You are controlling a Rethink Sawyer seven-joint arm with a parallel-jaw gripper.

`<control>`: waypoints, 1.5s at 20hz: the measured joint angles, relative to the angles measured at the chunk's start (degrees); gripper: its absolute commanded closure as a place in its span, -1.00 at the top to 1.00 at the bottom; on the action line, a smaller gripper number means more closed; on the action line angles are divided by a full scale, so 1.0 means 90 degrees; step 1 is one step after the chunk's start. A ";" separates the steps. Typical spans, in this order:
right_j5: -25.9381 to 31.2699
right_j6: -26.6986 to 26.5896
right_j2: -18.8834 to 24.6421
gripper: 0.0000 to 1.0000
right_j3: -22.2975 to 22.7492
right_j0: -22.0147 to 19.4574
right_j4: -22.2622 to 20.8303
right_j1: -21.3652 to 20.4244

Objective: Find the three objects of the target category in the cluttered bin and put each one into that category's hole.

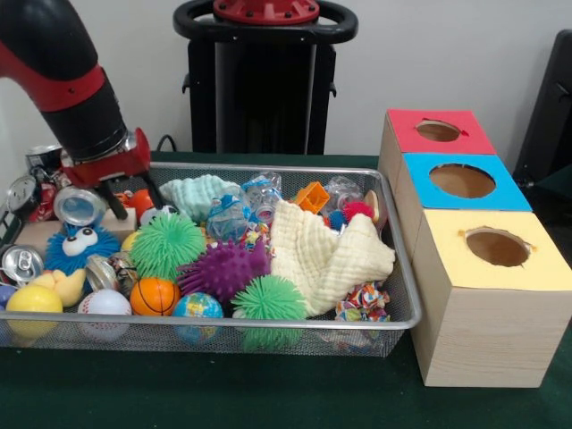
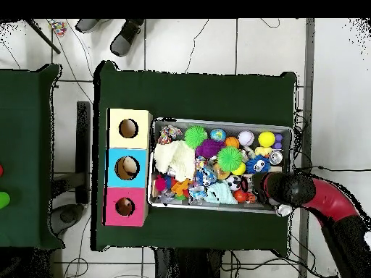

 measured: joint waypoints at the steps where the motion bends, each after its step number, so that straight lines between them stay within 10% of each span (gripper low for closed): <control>1: 0.0071 -0.0046 0.0030 1.00 -0.0095 0.0014 -0.0008 0.0045; 14: 0.0121 -0.0433 0.0271 1.00 -0.0552 -0.0005 -0.0490 0.0086; 30: -0.3250 -0.0427 -0.0835 1.00 0.1004 0.0465 -0.1355 -0.0689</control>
